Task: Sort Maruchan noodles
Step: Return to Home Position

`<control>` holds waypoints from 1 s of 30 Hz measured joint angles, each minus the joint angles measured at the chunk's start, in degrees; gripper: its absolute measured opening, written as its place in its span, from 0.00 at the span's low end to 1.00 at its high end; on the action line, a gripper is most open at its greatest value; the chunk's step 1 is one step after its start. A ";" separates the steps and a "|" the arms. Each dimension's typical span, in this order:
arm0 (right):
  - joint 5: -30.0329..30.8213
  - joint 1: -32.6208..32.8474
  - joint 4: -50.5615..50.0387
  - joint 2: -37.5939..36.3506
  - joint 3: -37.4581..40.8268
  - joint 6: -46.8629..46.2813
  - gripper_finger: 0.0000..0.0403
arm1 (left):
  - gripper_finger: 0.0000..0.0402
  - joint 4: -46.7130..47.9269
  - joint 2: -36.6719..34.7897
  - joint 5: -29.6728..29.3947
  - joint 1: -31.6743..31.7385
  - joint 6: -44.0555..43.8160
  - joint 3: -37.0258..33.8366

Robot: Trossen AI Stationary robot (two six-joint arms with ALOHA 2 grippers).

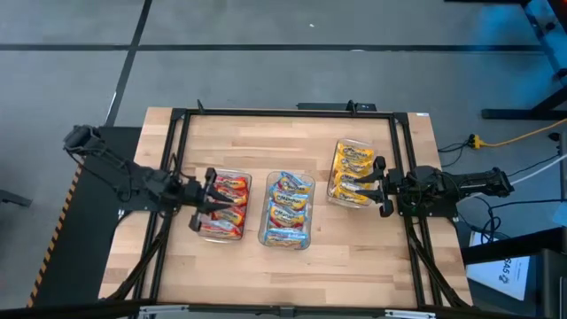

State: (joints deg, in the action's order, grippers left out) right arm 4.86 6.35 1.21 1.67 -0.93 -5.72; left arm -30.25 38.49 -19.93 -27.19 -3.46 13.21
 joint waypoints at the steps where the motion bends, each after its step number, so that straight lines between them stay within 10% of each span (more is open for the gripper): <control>1: 0.00 0.00 0.00 0.00 0.00 0.00 0.40 | 0.13 0.52 -2.13 2.05 1.20 0.06 -1.63; 13: 0.12 0.02 -0.04 0.00 0.00 0.02 0.40 | 0.13 10.64 -28.04 23.03 14.98 -1.42 -12.74; 30: 0.11 0.02 -0.04 0.00 0.00 0.02 0.40 | 0.13 19.16 -37.10 23.91 21.83 -3.65 -12.78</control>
State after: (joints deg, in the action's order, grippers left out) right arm 4.97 6.37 1.17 1.68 -0.93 -5.69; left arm -11.10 1.39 3.99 -5.37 -7.11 0.43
